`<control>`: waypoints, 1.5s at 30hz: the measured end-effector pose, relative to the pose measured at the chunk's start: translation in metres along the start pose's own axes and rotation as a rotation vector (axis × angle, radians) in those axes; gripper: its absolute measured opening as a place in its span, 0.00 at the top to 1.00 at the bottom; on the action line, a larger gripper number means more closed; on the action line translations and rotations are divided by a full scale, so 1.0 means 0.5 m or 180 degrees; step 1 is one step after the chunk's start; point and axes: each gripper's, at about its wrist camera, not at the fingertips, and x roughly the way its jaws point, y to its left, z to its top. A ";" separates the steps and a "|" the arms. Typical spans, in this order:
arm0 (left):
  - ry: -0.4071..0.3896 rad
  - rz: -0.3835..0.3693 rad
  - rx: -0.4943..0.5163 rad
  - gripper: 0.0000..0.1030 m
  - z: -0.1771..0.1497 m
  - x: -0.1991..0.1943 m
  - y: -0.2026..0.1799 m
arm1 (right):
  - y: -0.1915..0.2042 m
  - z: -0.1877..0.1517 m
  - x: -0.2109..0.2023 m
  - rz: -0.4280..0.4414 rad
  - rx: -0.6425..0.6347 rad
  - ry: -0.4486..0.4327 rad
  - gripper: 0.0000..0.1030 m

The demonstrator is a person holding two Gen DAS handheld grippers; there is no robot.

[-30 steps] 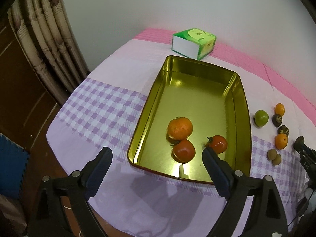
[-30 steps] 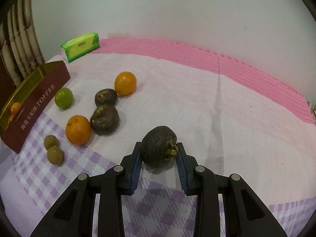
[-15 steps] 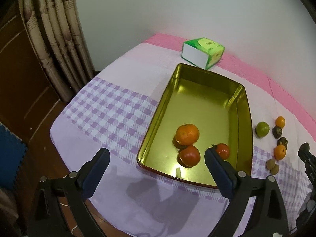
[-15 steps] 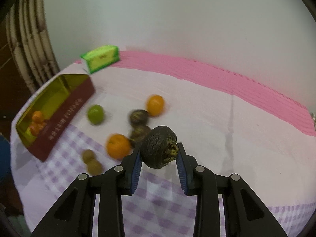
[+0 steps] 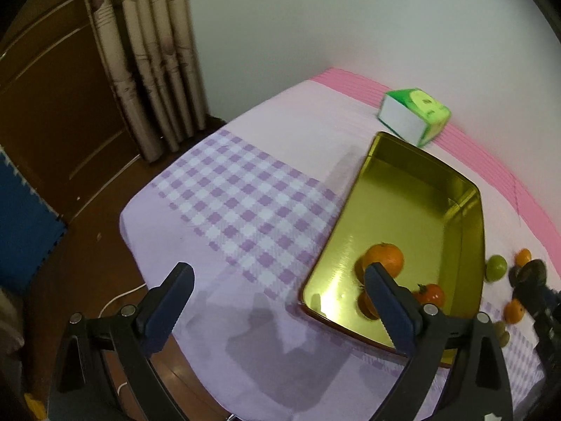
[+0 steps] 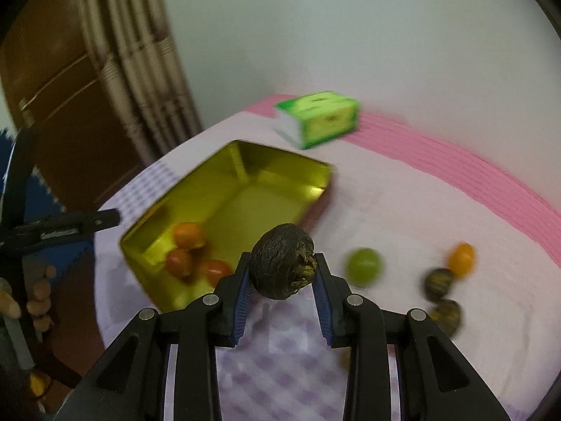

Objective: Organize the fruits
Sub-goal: 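Carry the dark brown wrinkled fruit into the tin and open the right tool, then move the left tool to two small brown round fruits and grasp both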

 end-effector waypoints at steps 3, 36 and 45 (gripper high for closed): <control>0.0017 0.0017 -0.0052 0.06 0.001 0.004 0.008 | 0.048 0.002 0.028 0.0105 -0.0162 0.0086 0.67; 0.0036 0.0047 -0.0024 0.06 0.000 0.010 0.001 | 0.095 -0.019 0.080 0.0144 -0.0303 0.0304 0.65; -0.0020 0.0019 0.0038 0.06 -0.002 0.000 -0.005 | 0.039 -0.001 -0.001 0.0005 -0.0117 -0.0035 0.64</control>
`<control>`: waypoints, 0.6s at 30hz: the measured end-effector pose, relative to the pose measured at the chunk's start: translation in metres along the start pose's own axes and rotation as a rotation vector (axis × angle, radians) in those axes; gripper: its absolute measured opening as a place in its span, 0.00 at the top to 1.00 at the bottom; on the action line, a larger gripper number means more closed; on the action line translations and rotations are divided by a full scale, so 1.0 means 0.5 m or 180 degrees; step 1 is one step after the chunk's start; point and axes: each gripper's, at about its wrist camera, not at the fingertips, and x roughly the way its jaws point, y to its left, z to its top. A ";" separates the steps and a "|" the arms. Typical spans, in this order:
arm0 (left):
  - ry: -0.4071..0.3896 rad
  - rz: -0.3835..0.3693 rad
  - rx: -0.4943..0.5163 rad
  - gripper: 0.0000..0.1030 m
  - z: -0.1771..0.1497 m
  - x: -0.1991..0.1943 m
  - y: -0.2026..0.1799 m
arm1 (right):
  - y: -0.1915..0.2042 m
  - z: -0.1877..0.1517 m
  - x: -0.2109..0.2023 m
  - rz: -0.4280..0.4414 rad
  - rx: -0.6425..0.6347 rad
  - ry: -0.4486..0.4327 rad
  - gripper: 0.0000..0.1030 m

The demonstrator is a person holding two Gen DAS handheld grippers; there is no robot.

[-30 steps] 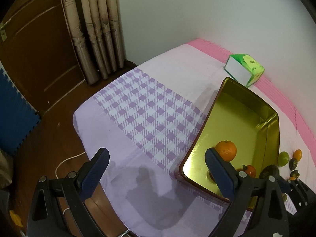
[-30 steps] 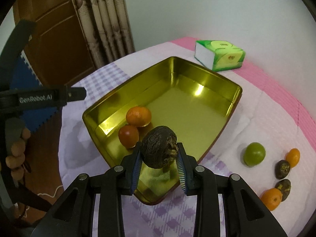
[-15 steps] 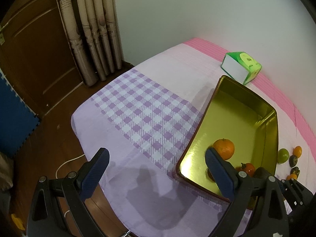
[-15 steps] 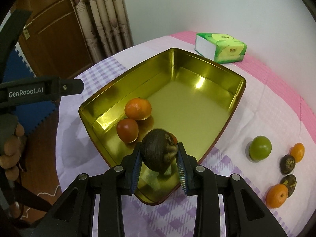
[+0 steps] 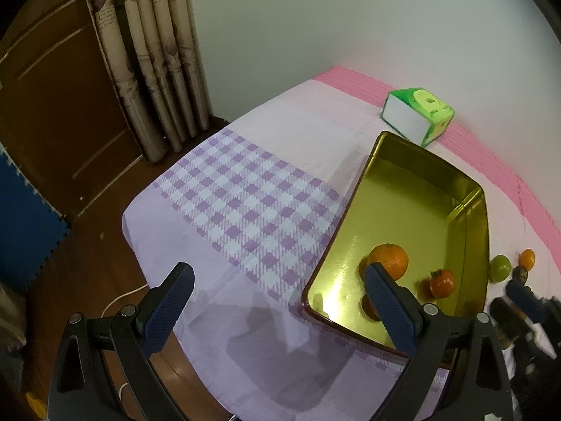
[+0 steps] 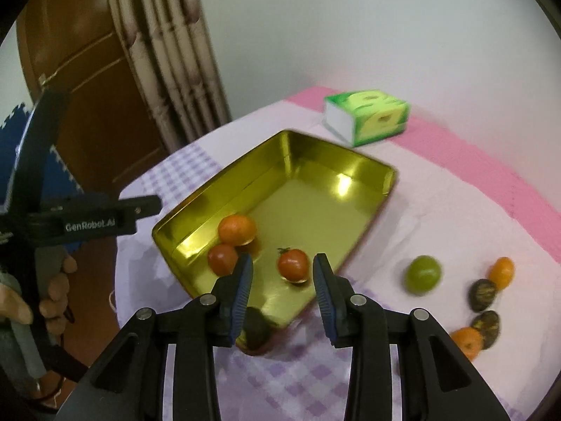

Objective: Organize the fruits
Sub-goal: 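Move the left tool to two small brown round fruits and grasp both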

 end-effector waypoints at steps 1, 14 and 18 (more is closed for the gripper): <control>-0.0020 -0.0014 0.0019 0.06 0.000 -0.003 -0.002 | -0.014 -0.002 -0.009 -0.0047 0.0039 -0.0015 0.64; -0.0279 -0.0381 0.0661 0.06 -0.026 -0.051 -0.095 | -0.295 -0.132 -0.103 -0.1135 0.0700 0.0028 0.53; -0.0348 -0.0569 0.0902 0.06 -0.044 -0.077 -0.146 | -0.374 -0.186 -0.104 -0.1346 0.0850 0.0155 0.49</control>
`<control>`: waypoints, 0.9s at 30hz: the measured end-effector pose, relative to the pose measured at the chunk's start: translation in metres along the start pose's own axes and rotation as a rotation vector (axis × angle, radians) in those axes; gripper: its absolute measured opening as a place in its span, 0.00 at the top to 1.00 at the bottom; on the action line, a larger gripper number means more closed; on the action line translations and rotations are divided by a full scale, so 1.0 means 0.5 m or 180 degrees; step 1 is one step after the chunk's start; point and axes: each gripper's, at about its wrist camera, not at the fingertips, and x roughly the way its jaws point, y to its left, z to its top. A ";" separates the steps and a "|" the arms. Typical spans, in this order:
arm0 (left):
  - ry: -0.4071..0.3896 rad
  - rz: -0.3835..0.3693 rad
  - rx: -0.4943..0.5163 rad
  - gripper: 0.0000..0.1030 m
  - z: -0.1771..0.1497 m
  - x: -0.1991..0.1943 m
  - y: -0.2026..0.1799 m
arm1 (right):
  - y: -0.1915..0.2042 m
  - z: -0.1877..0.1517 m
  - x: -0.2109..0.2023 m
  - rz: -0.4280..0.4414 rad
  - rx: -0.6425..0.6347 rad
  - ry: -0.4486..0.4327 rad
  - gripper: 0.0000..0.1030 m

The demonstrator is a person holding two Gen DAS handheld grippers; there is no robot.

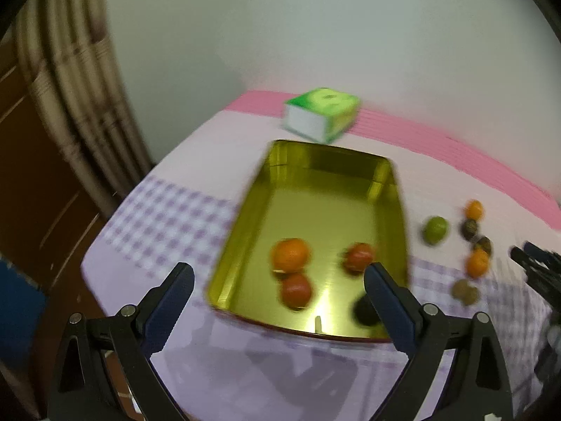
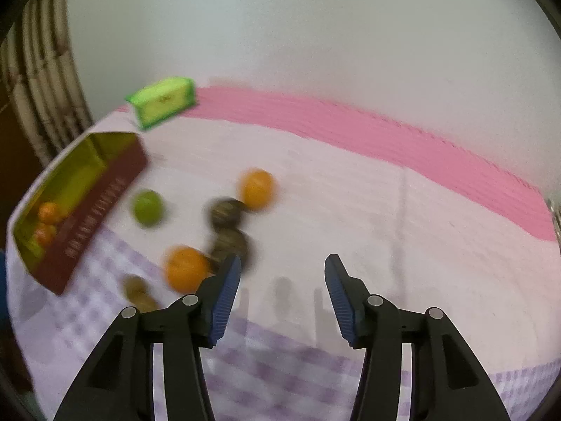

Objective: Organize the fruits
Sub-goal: 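Move the left tool to two small brown round fruits and grasp both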

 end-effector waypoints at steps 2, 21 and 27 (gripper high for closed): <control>-0.0008 -0.0141 0.0155 0.06 -0.002 -0.007 -0.043 | -0.029 -0.008 0.016 -0.0051 0.0064 0.0038 0.48; 0.0365 -0.0923 0.1184 0.12 -0.060 0.086 -0.390 | -0.098 -0.047 0.078 -0.0033 0.0125 0.0063 0.29; 0.0559 -0.0912 0.1184 0.31 -0.067 0.139 -0.411 | -0.096 -0.048 0.079 -0.0016 0.0095 0.0088 0.21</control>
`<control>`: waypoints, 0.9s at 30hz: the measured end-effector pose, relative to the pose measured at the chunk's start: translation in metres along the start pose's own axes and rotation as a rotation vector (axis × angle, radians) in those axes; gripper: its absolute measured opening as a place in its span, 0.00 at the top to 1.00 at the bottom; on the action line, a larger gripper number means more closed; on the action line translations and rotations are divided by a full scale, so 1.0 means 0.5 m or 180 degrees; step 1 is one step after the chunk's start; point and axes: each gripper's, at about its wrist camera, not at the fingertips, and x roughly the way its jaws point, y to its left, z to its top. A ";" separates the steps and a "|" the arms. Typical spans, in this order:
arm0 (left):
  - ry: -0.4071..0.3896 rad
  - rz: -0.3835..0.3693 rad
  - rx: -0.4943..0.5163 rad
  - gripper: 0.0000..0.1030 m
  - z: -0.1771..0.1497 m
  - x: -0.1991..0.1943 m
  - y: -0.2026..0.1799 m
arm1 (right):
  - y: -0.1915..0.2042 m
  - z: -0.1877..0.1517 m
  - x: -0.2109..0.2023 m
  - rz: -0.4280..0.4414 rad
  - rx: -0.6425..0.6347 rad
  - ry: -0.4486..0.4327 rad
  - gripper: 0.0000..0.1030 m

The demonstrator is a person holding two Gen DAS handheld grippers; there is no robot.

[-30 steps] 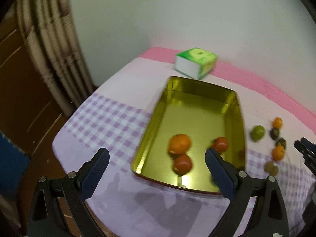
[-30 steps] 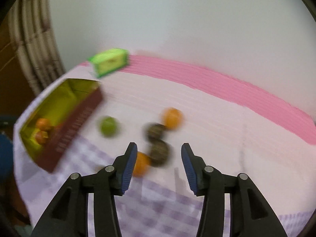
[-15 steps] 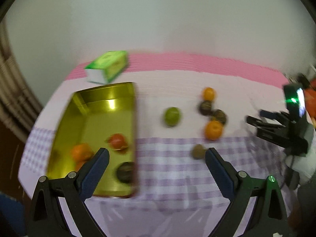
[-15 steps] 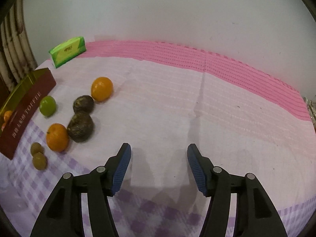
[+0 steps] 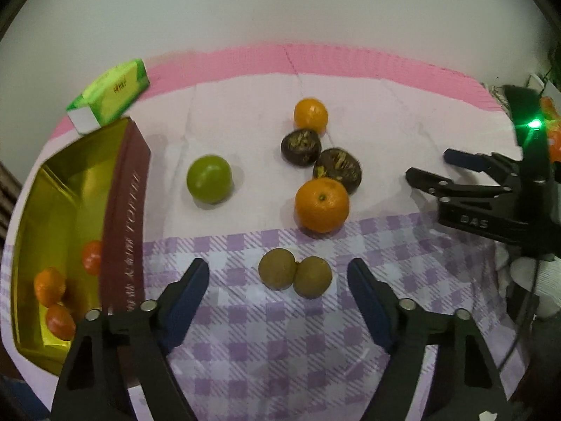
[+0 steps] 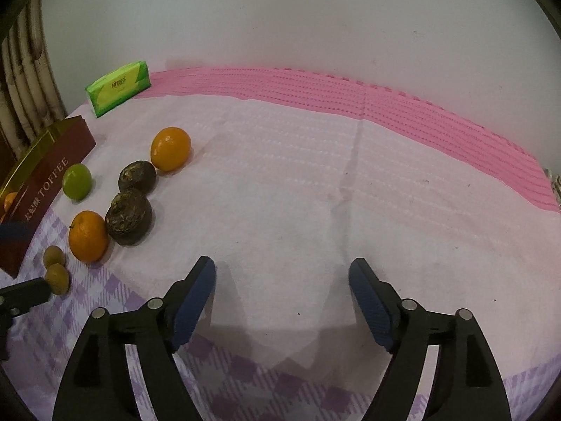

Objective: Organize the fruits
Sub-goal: 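Move the left tool to two small brown round fruits and grasp both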

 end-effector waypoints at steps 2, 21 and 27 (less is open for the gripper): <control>0.0053 -0.0032 -0.0044 0.35 0.002 0.014 0.004 | 0.001 0.000 0.001 0.0002 -0.0001 0.0002 0.20; 0.0075 -0.0113 0.0027 0.58 0.001 0.032 -0.012 | 0.002 0.000 0.003 0.0002 -0.0006 0.0009 0.15; 0.0007 -0.0115 -0.0025 0.58 0.001 0.001 -0.003 | 0.003 -0.001 0.005 0.0014 -0.0011 0.0015 0.14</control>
